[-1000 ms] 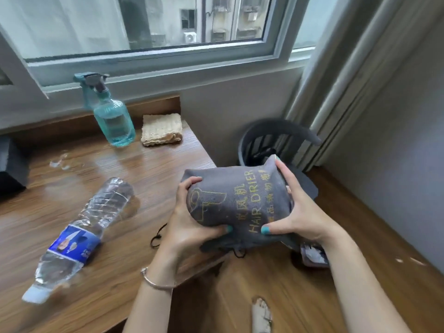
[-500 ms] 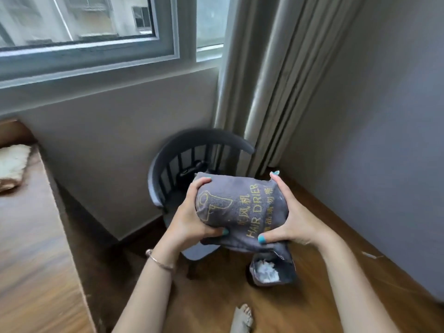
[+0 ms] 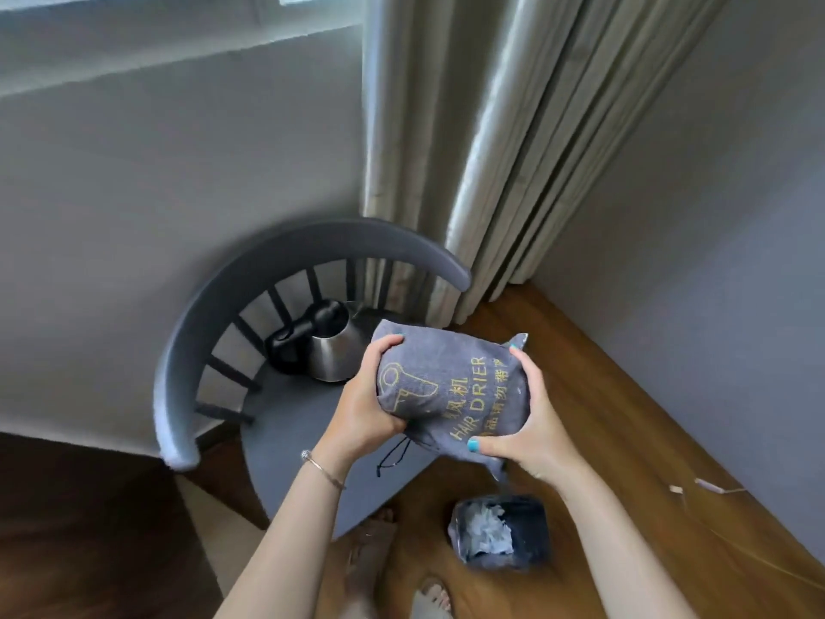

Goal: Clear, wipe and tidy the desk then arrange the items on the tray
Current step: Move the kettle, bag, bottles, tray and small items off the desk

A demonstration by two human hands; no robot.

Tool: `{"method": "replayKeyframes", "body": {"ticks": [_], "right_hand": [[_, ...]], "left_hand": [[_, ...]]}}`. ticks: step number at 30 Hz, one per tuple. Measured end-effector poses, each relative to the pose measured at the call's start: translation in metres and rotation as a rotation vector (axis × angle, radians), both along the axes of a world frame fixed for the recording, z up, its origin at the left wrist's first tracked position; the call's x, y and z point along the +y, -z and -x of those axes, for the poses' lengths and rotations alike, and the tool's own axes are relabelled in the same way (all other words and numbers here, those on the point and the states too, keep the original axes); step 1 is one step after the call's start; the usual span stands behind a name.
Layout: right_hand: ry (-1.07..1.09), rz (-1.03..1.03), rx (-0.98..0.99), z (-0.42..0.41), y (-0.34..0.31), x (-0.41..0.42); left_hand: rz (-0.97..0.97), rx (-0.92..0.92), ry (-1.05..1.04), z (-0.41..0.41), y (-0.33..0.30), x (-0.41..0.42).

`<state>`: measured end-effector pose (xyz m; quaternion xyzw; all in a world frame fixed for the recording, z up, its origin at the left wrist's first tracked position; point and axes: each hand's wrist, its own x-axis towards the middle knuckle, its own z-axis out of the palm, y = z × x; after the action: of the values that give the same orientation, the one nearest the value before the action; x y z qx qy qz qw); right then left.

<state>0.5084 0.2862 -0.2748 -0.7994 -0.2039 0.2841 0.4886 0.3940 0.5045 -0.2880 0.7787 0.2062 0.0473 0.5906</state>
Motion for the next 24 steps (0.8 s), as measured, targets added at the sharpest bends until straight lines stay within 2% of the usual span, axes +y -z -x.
{"method": "replayKeyframes", "body": {"ticks": [9,14,18,22,24], "right_hand": [[0.093,0.028,0.103,-0.092,0.136,0.069],[0.076,0.097,0.165,-0.126,0.204,0.096],[0.066,0.159,0.229,-0.127,0.232,0.113],[0.076,0.377,0.05,-0.112,0.232,0.106],[0.086,0.398,0.094,-0.101,0.223,0.097]], "left_hand": [[0.064,0.088,-0.071,-0.104,0.131,0.061],[-0.045,0.211,-0.164,-0.133,0.19,0.071],[-0.207,0.348,-0.146,-0.135,0.201,0.065],[-0.456,0.435,-0.133,-0.115,0.187,0.045],[-0.455,0.468,-0.082,-0.098,0.179,0.035]]}}
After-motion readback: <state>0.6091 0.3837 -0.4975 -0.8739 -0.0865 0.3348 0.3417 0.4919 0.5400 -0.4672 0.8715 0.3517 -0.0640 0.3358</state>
